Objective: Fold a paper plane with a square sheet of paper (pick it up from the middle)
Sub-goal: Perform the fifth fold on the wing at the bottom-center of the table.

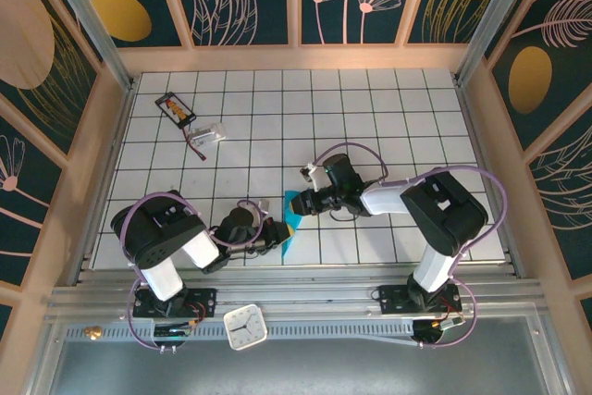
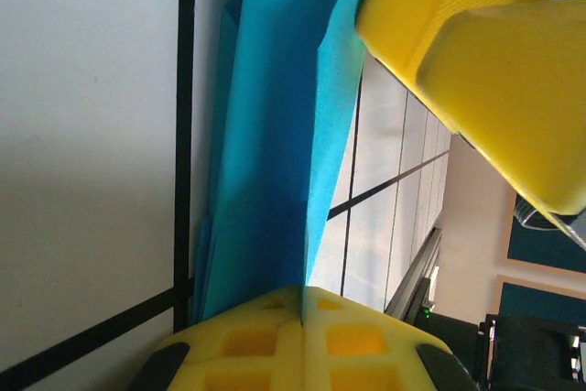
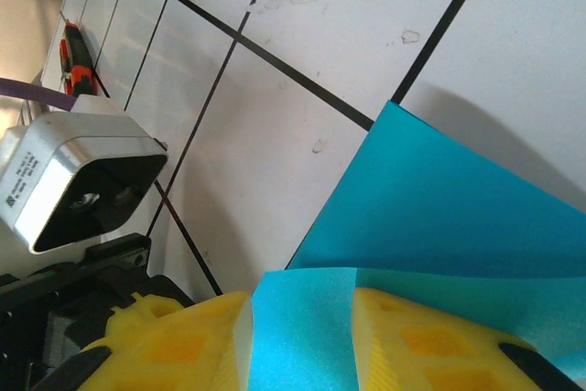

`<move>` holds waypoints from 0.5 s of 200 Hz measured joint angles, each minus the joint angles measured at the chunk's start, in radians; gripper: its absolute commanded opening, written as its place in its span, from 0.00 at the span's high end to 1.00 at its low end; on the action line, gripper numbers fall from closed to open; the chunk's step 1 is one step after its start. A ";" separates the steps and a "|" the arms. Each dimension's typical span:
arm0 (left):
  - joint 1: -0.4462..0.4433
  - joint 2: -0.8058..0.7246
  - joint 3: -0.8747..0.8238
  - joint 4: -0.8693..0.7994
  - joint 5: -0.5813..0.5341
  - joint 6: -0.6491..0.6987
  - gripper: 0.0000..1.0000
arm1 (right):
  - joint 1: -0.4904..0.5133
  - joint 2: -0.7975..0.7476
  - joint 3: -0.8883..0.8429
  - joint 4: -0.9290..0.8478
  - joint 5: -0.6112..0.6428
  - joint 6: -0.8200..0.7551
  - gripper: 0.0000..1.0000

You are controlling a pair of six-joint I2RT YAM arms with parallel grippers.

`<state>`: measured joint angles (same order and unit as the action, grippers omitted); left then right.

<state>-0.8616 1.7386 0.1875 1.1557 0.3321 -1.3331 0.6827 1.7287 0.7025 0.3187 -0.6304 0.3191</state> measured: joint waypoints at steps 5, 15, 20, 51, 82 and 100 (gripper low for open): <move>0.000 0.000 0.000 0.000 0.000 0.000 1.00 | 0.000 0.005 0.002 0.000 0.000 0.000 0.65; 0.000 0.000 0.000 0.000 0.000 0.000 1.00 | 0.000 0.016 0.010 0.000 0.000 0.000 0.65; 0.000 0.000 0.000 0.000 0.000 0.000 1.00 | 0.000 0.022 0.013 0.000 0.000 0.000 0.65; 0.000 0.001 0.000 0.000 0.000 -0.004 1.00 | 0.002 0.050 0.028 -0.002 0.001 0.000 0.66; 0.003 0.001 0.001 -0.004 0.000 -0.005 1.00 | 0.003 0.061 0.033 -0.002 0.002 0.000 0.67; 0.003 0.000 0.003 -0.009 0.000 -0.004 1.00 | 0.003 0.062 0.034 -0.003 0.005 0.000 0.68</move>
<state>-0.8589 1.7382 0.1905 1.1469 0.3325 -1.3373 0.6853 1.7908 0.7364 0.3153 -0.6250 0.3191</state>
